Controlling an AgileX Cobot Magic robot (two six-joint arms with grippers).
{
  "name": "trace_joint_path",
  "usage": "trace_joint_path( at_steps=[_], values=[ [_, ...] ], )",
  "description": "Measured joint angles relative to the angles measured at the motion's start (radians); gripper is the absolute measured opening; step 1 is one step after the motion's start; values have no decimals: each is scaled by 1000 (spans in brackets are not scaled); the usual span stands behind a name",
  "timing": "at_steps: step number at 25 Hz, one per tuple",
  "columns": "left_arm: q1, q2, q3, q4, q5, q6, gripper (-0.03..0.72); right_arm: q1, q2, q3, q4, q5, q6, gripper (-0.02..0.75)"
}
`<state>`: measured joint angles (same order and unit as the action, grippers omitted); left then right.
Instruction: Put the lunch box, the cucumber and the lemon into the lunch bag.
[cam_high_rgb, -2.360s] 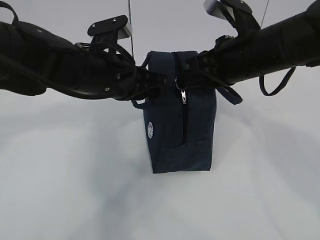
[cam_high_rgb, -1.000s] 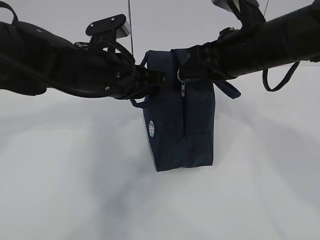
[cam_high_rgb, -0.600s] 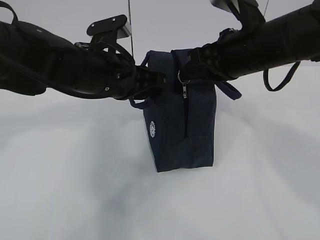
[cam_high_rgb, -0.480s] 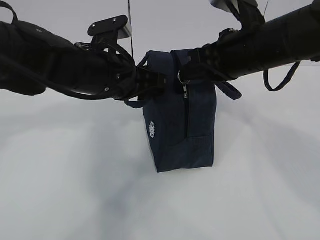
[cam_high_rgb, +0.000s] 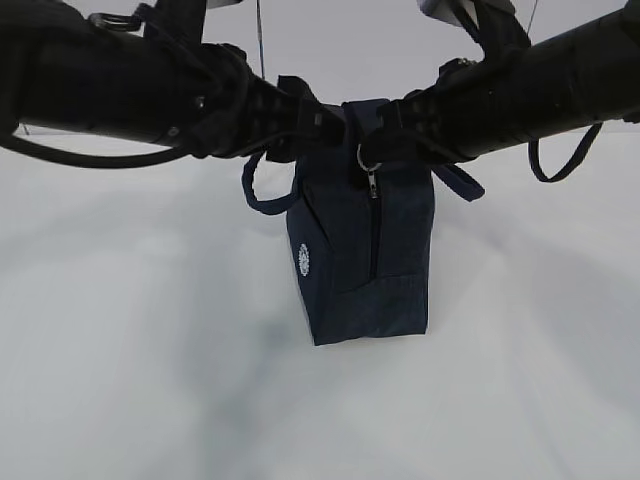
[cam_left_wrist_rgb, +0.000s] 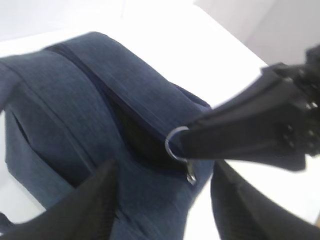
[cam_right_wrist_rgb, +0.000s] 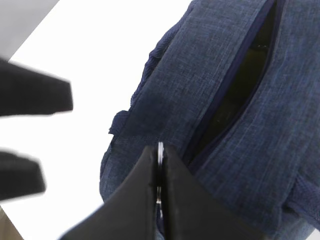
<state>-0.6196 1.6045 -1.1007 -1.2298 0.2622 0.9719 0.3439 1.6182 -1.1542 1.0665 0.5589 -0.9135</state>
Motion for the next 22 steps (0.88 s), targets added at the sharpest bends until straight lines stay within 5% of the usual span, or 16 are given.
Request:
trace_joint_path(
  at_steps=[7, 11, 22],
  values=[
    [-2, -15, 122, -71, 5, 60, 429, 0, -1, 0, -2, 6, 0, 0],
    [-11, -11, 124, -168, 5, 180, 429, 0, -2, 0, -2, 12, 0, 0],
    [-11, 81, 124, -264, 51, 244, 429, 0, -2, 0, -2, 27, 0, 0]
  ],
)
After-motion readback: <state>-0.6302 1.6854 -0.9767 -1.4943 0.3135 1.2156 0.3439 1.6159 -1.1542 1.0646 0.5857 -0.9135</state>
